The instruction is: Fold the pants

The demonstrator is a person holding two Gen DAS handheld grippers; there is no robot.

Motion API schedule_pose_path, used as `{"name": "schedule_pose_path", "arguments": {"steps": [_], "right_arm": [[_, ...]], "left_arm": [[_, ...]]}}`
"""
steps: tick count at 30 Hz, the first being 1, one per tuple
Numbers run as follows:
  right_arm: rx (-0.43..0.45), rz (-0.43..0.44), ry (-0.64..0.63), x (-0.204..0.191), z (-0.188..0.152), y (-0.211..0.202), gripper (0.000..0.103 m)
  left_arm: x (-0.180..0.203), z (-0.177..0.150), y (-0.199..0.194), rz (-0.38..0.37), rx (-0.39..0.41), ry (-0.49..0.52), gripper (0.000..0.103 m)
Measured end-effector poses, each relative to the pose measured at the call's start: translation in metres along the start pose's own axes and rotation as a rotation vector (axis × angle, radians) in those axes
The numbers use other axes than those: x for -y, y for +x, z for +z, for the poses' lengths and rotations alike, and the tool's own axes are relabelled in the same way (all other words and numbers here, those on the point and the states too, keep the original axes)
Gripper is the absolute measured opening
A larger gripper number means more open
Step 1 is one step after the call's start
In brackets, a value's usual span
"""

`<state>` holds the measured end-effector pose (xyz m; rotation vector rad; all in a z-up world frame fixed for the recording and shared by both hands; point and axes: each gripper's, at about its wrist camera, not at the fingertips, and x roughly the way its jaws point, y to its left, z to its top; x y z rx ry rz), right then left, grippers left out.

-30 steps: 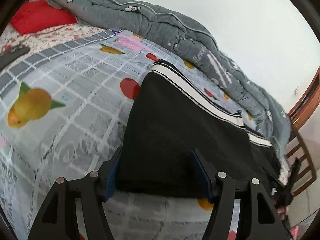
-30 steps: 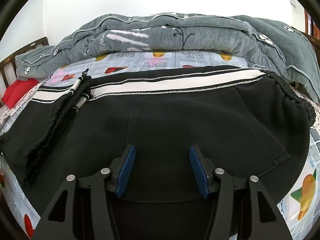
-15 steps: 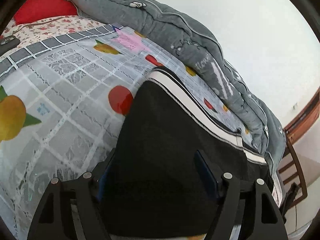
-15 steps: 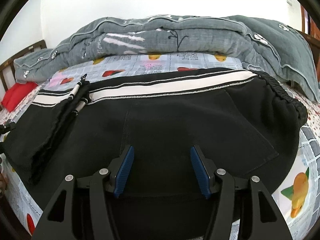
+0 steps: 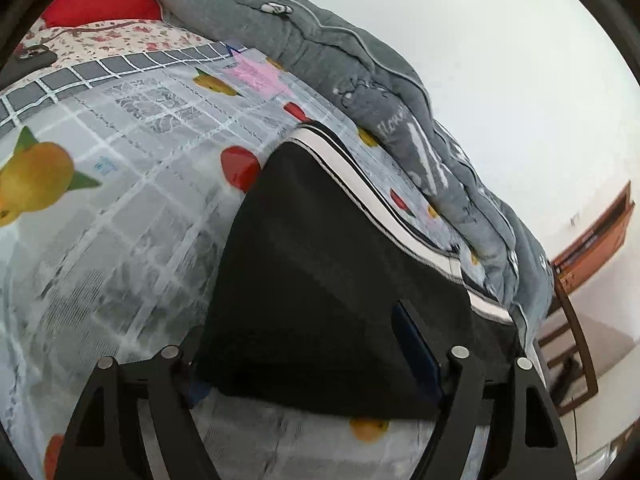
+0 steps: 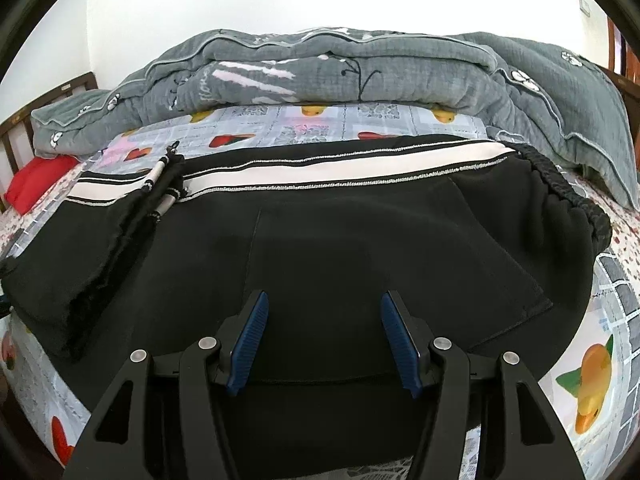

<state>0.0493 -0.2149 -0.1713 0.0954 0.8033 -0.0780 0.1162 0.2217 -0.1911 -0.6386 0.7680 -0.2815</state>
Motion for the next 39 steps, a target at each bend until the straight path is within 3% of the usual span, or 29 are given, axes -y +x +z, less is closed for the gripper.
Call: {"name": "schedule_pose_path", "arguments": {"steps": [4, 11, 14, 19, 22, 24, 28, 30, 34, 39], "right_arm": [[-0.007, 0.024, 0.006, 0.003, -0.007, -0.009, 0.058], [-0.001, 0.026, 0.007, 0.021, -0.02, -0.027, 0.058], [-0.003, 0.038, 0.022, 0.031, -0.022, -0.031, 0.058], [0.017, 0.036, 0.026, 0.042, -0.024, -0.043, 0.058], [0.025, 0.032, 0.031, 0.052, -0.027, -0.051, 0.058], [0.028, 0.021, 0.033, 0.059, -0.029, -0.055, 0.058], [0.03, 0.014, 0.057, 0.079, -0.032, -0.058, 0.058], [0.037, 0.012, 0.07, 0.09, -0.031, -0.06, 0.058], [0.055, 0.002, 0.094, 0.111, -0.03, -0.066, 0.058], [0.083, -0.021, 0.112, 0.14, -0.027, -0.079, 0.058]], "left_arm": [[0.002, 0.003, 0.006, 0.024, 0.014, -0.013, 0.077], [0.001, -0.016, -0.012, -0.025, 0.018, -0.037, 0.077], [-0.001, -0.009, -0.007, -0.024, 0.021, -0.096, 0.077], [0.008, 0.004, 0.009, 0.044, 0.03, -0.114, 0.076], [0.009, 0.006, 0.013, 0.108, 0.04, -0.129, 0.059], [0.003, 0.008, 0.012, 0.16, 0.043, -0.186, 0.036], [0.004, 0.011, 0.009, 0.168, 0.035, -0.242, 0.022], [0.018, 0.013, 0.005, 0.19, 0.054, -0.217, 0.016], [0.071, 0.02, 0.0, 0.216, 0.105, -0.119, 0.015], [0.15, 0.02, 0.002, 0.16, 0.141, 0.056, 0.015]]}}
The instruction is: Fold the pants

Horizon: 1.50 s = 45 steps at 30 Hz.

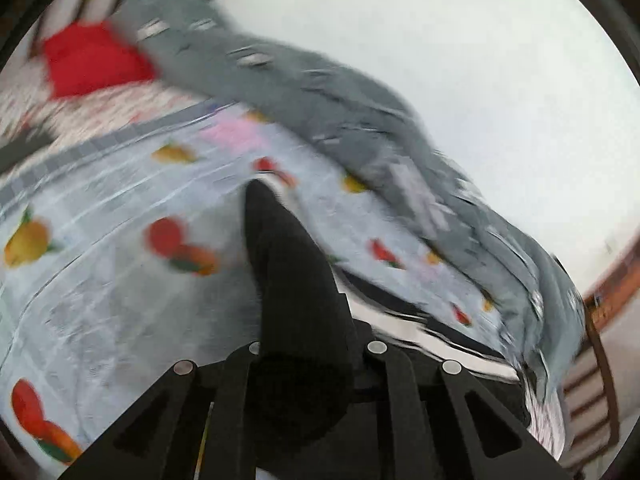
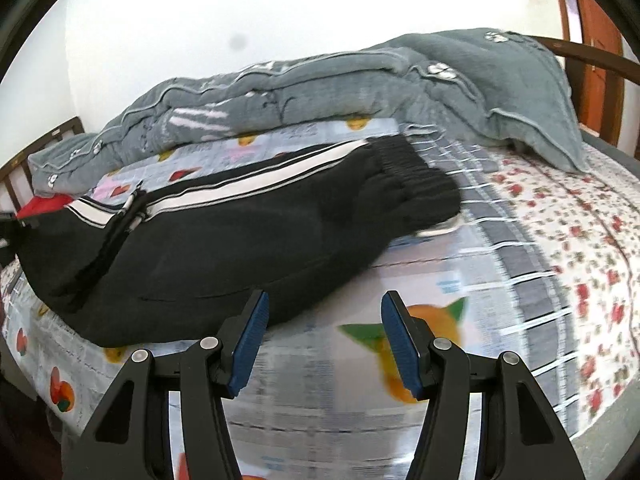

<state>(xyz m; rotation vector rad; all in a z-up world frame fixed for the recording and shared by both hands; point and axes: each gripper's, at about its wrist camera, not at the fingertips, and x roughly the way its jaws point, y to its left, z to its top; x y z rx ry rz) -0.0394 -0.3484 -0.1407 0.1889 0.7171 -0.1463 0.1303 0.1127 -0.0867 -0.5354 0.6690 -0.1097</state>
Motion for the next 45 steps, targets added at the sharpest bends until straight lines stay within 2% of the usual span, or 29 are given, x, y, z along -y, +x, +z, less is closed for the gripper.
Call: {"name": "schedule_pose_path", "arguments": {"steps": [6, 12, 14, 18, 21, 23, 25, 26, 27, 28, 29, 30, 32, 33, 37, 39, 41, 43, 44, 45], "right_arm": [[0.018, -0.017, 0.061, 0.04, 0.005, -0.018, 0.058], [0.019, -0.06, 0.072, 0.069, 0.0, -0.038, 0.058], [0.011, -0.077, 0.078, 0.077, -0.005, -0.043, 0.058], [-0.009, -0.087, 0.081, 0.085, -0.013, -0.046, 0.058], [-0.027, -0.082, 0.068, 0.082, -0.017, -0.043, 0.058], [-0.03, -0.069, 0.051, 0.075, -0.016, -0.041, 0.058], [-0.028, -0.047, 0.038, 0.066, -0.012, -0.037, 0.058], [-0.024, -0.029, 0.03, 0.06, -0.009, -0.036, 0.058], [-0.019, -0.015, 0.024, 0.055, -0.007, -0.034, 0.058], [-0.013, 0.003, 0.017, 0.049, -0.003, -0.032, 0.058], [-0.006, 0.031, 0.008, 0.04, 0.003, -0.028, 0.058], [-0.003, 0.048, 0.004, 0.034, 0.006, -0.025, 0.058], [-0.002, 0.101, 0.002, 0.019, 0.016, -0.016, 0.059], [-0.004, 0.133, 0.006, 0.012, 0.021, -0.01, 0.061], [-0.064, 0.291, 0.051, -0.018, 0.035, 0.024, 0.064], [-0.111, 0.342, 0.083, -0.029, 0.036, 0.044, 0.064], [-0.173, 0.394, 0.125, -0.038, 0.034, 0.067, 0.064], [-0.228, 0.412, 0.155, -0.045, 0.031, 0.088, 0.063], [-0.221, 0.407, 0.154, -0.05, 0.03, 0.092, 0.061], [-0.203, 0.404, 0.139, -0.054, 0.031, 0.092, 0.046]], "left_arm": [[0.1, -0.023, 0.002, -0.08, -0.008, 0.199, 0.015], [0.18, -0.077, 0.026, -0.148, -0.084, 0.349, 0.015], [0.192, -0.098, 0.038, -0.168, -0.131, 0.366, 0.015], [0.202, -0.146, 0.067, -0.222, -0.272, 0.339, 0.015], [0.208, -0.171, 0.078, -0.202, -0.311, 0.384, 0.015], [0.207, -0.174, 0.079, -0.198, -0.339, 0.406, 0.017], [0.204, -0.166, 0.076, -0.227, -0.367, 0.404, 0.022], [0.202, -0.16, 0.074, -0.259, -0.383, 0.401, 0.03], [0.199, -0.154, 0.07, -0.305, -0.397, 0.397, 0.045], [0.195, -0.148, 0.061, -0.356, -0.39, 0.393, 0.053], [0.193, -0.143, 0.053, -0.386, -0.363, 0.398, 0.063], [0.189, -0.138, 0.045, -0.39, -0.321, 0.414, 0.066], [0.18, -0.128, 0.028, -0.346, -0.239, 0.461, 0.068], [0.176, -0.123, 0.025, -0.329, -0.229, 0.474, 0.069], [0.144, -0.109, 0.021, -0.233, -0.229, 0.465, 0.069], [0.125, -0.106, 0.013, -0.2, -0.211, 0.46, 0.069], [0.106, -0.104, 0.007, -0.202, -0.197, 0.445, 0.069], [0.088, -0.107, 0.003, -0.203, -0.208, 0.425, 0.071], [0.08, -0.11, 0.003, -0.204, -0.218, 0.417, 0.071], [0.074, -0.113, 0.002, -0.205, -0.226, 0.412, 0.071]]}}
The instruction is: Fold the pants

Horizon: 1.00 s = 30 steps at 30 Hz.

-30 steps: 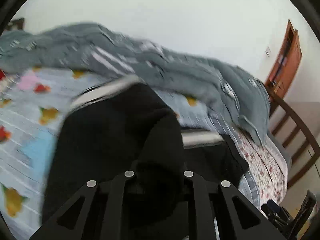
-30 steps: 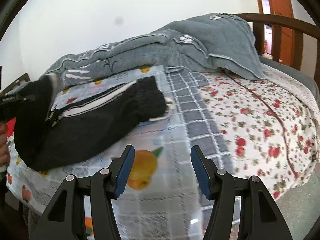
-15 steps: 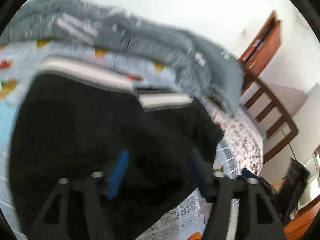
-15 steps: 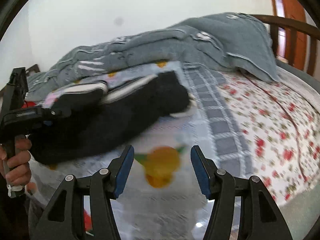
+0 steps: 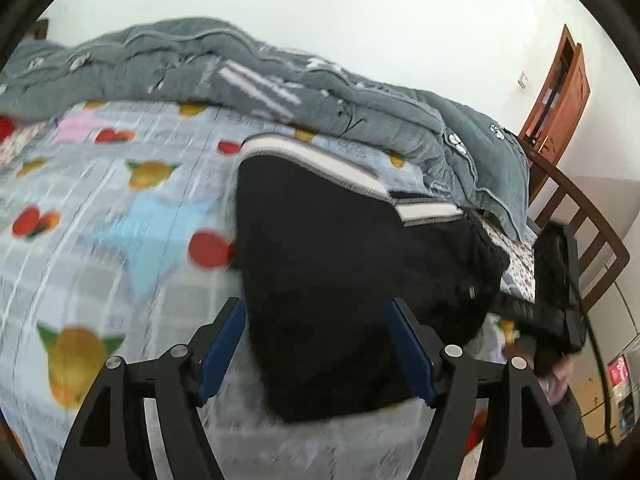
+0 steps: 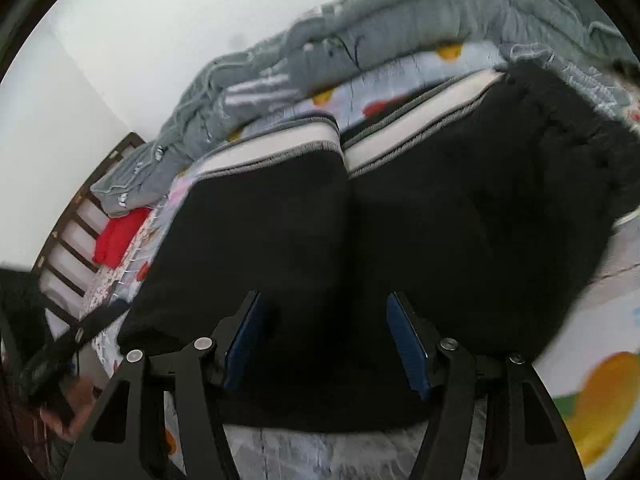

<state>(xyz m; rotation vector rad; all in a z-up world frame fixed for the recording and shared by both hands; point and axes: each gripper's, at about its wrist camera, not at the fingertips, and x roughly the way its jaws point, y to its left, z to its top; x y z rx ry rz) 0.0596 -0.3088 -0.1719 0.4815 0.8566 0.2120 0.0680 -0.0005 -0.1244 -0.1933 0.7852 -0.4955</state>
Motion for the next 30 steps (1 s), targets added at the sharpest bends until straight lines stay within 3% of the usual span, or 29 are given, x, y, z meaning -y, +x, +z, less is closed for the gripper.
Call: {"name": "schedule_pose_path", "arguments": {"steps": [1, 3, 7, 9, 14, 17, 22, 24, 29, 30], "right_arm": [[-0.014, 0.021, -0.026, -0.006, 0.002, 0.003, 0.026], [0.01, 0.009, -0.052, -0.013, 0.005, 0.001, 0.021], [0.07, -0.011, -0.128, -0.029, 0.014, -0.015, 0.019], [0.1, -0.029, -0.171, -0.036, 0.019, -0.023, 0.019], [0.159, -0.057, -0.211, -0.035, 0.037, -0.049, 0.018], [0.241, -0.146, -0.261, -0.029, 0.047, -0.08, 0.017], [0.392, -0.291, -0.218, 0.021, 0.056, -0.143, 0.017], [0.376, -0.342, -0.179, 0.052, 0.056, -0.147, 0.017], [0.163, -0.477, -0.149, 0.107, 0.032, -0.099, 0.02], [0.153, -0.484, -0.157, 0.111, 0.025, -0.095, 0.021]], "left_arm": [[-0.003, -0.006, -0.001, -0.007, -0.005, -0.004, 0.071], [-0.007, -0.019, 0.002, -0.023, -0.021, -0.007, 0.073], [-0.004, -0.044, 0.017, 0.003, -0.083, 0.006, 0.073], [0.002, -0.048, 0.022, 0.026, -0.068, 0.013, 0.073], [0.023, -0.049, 0.04, 0.155, -0.056, 0.092, 0.073], [0.037, -0.048, 0.047, 0.248, -0.066, 0.144, 0.073], [0.052, -0.045, 0.045, 0.181, -0.046, 0.158, 0.073], [0.056, -0.045, 0.046, 0.141, -0.045, 0.164, 0.08], [0.064, -0.048, 0.054, 0.15, -0.065, 0.179, 0.08], [0.062, -0.048, 0.053, 0.145, -0.071, 0.168, 0.08]]}}
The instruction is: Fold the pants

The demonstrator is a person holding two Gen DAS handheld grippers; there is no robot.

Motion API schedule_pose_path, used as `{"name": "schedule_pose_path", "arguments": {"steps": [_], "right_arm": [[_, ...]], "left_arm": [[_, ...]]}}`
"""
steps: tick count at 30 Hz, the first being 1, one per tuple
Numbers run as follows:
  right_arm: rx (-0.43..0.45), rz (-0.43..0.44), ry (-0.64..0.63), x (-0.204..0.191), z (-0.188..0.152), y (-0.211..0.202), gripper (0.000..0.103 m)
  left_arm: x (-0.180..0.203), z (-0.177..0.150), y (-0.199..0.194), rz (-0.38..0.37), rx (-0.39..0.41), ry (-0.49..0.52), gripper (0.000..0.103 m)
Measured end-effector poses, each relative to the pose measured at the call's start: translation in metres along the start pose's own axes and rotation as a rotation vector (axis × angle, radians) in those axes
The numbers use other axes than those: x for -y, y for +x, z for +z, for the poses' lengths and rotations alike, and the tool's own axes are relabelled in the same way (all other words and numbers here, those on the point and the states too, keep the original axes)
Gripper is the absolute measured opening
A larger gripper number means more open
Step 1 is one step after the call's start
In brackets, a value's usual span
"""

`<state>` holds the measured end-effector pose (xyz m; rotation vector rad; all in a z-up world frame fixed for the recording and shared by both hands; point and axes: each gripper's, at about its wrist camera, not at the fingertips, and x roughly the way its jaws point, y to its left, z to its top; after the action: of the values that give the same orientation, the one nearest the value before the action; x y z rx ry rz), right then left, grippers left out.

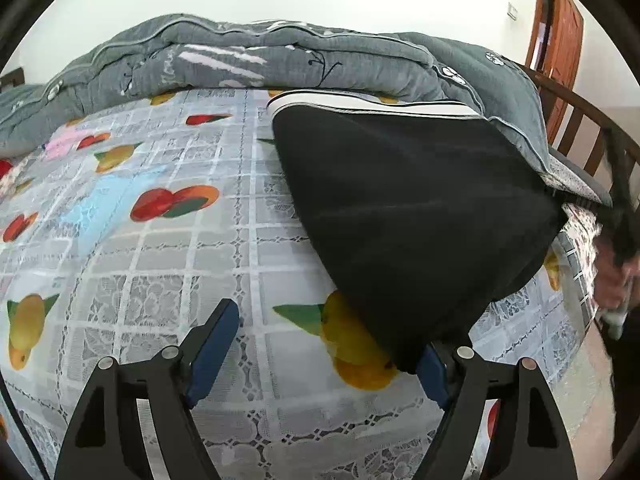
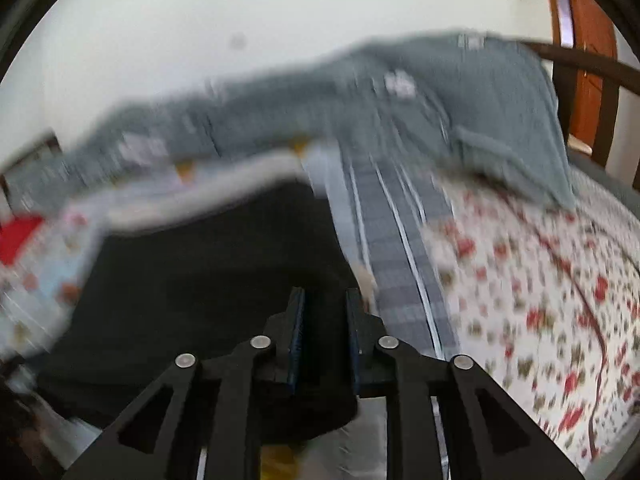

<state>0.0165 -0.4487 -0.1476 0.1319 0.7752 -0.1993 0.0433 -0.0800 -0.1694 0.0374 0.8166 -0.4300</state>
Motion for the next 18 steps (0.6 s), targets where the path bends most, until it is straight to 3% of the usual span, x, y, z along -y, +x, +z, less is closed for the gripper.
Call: {"name": "schedule_pose_path", "arguments": {"steps": [4, 7, 12, 15, 17, 18], "right_arm": [[0.035, -0.031, -0.027, -0.001, 0.0, -0.019, 0.024], [0.11, -0.062, -0.054, -0.005, 0.008, -0.041, 0.024], [0.15, -0.034, -0.075, -0.021, 0.018, -0.052, 0.027], [0.07, -0.041, -0.095, -0.027, 0.009, -0.03, 0.028], [-0.019, -0.101, -0.094, -0.026, -0.003, -0.003, 0.028], [-0.01, -0.104, -0.09, -0.025, -0.006, -0.002, 0.028]], "left_arm": [[-0.006, -0.005, -0.02, -0.112, 0.034, -0.021, 0.077], [-0.005, -0.007, -0.039, -0.187, 0.082, -0.014, 0.077], [-0.002, 0.009, -0.042, -0.147, 0.113, -0.044, 0.077], [0.003, 0.021, -0.031, -0.124, 0.105, -0.068, 0.077], [0.007, 0.026, -0.018, -0.115, 0.085, -0.085, 0.077], [0.009, 0.025, -0.009, -0.117, 0.061, -0.087, 0.077]]}}
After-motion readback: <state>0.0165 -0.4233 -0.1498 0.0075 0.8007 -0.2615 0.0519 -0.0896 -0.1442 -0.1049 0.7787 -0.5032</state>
